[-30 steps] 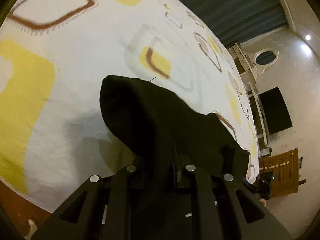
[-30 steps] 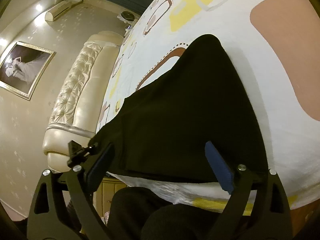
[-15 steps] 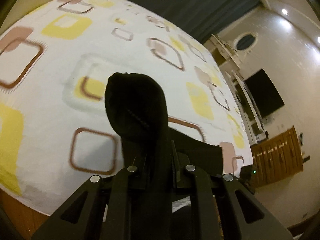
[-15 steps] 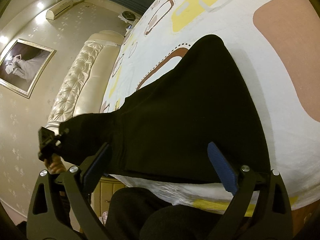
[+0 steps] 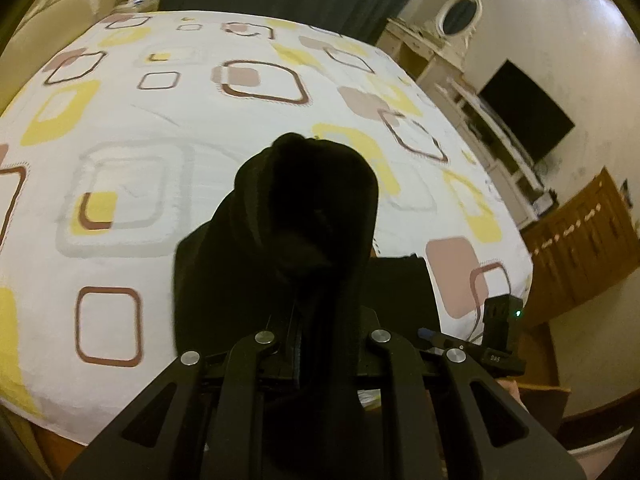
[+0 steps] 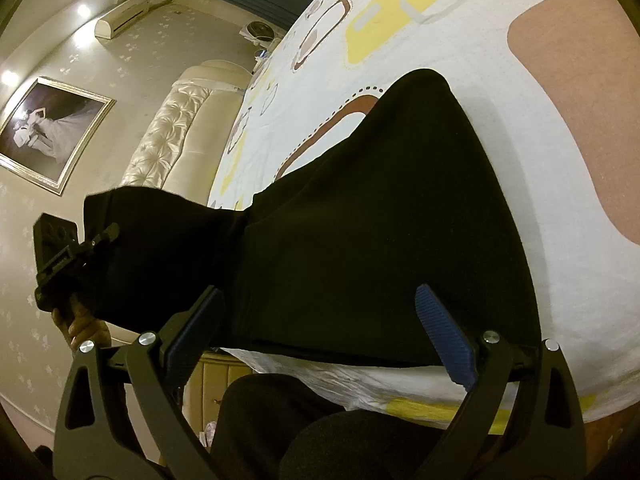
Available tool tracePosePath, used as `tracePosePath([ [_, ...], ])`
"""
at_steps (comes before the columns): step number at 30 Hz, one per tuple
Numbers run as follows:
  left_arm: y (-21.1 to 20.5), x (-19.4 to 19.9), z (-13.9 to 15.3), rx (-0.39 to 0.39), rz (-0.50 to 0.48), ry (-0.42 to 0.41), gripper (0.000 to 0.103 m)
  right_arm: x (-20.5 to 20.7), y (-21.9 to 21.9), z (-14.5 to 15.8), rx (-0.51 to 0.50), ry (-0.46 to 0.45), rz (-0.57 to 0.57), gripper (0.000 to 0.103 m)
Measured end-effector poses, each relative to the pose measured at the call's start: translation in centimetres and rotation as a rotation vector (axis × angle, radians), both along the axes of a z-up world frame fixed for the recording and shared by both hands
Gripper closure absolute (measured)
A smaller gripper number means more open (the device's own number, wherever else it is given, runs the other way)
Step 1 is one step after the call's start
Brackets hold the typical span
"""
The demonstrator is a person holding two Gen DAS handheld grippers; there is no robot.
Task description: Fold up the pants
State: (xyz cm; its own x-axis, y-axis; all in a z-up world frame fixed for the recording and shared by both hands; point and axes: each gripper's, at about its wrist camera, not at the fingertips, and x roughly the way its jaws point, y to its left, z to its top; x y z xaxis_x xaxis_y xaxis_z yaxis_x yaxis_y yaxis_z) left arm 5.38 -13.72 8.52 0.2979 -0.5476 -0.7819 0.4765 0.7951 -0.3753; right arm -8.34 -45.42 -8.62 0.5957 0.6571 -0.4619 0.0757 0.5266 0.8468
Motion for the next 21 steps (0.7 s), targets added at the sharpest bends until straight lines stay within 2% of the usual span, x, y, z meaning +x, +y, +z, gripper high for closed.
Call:
tracePosePath([
  [4,-3.6,-1.2,-1.1,0.064,-0.022,-0.045,0.089,-0.1,0.1,-0.1,0.005,-0.006,0.004,0.006],
  [10,-8.1,-2.7,-4.5,0.140,-0.049,-0.054,0.089,-0.1,0.1,-0.2,0.019,-0.013,0.005,0.006],
  [16,-11.0,-3.5,-7.6,0.196,-0.057,-0.034,0.089,-0.2,-0.2,-0.5,0.050,-0.020,0.002,0.006],
  [21,-12.6,-4.2,-8.8,0.257,-0.062,-0.079,0.089,-0.4,-0.8,-0.9,0.099,-0.024,-0.010,0.006],
])
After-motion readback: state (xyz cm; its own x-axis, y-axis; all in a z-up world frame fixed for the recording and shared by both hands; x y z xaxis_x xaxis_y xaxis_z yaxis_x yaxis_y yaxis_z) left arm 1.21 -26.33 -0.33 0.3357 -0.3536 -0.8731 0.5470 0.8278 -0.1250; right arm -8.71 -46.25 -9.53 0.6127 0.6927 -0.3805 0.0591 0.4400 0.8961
